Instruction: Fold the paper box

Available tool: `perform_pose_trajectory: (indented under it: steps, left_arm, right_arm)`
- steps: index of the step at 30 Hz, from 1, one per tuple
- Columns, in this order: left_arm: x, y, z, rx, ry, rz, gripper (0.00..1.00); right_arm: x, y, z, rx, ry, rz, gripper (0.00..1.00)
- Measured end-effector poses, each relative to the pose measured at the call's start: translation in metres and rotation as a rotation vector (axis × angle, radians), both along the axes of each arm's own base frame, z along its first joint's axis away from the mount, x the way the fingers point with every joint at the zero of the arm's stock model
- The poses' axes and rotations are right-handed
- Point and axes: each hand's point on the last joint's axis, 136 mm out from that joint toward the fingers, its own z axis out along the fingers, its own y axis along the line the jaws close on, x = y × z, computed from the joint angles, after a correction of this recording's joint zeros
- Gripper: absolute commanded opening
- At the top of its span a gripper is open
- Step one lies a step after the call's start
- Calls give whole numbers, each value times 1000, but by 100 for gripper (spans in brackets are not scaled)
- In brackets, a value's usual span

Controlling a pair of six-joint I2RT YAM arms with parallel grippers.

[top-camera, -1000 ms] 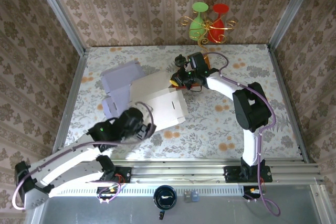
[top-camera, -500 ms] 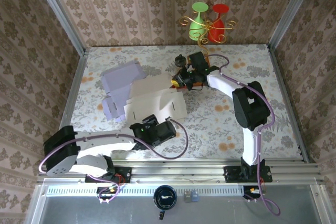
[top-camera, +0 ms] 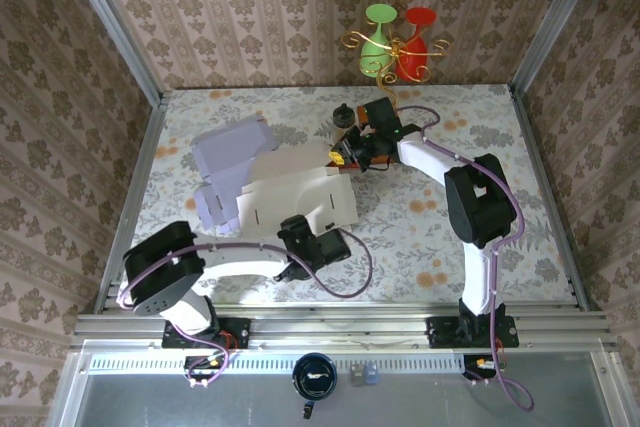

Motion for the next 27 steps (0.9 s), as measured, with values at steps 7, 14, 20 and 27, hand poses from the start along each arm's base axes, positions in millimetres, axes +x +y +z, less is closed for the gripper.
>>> perform_pose_trajectory:
  steps: [7,14,20,27]
  left_arm:
    - [17,3,0,56,-74,19,65]
    - [20,-1,35,-1,-135,-8,42]
    - [16,-5,64,-67,-174,-39,38]
    - [15,-1,76,-53,-187,-70,3]
  right_arm:
    - [-1,1,1,16,20,-6,0]
    - [6,-7,3,22,15,-28,0]
    - [10,-12,3,24,10,-40,0]
    - [12,-14,1,25,6,-45,0]
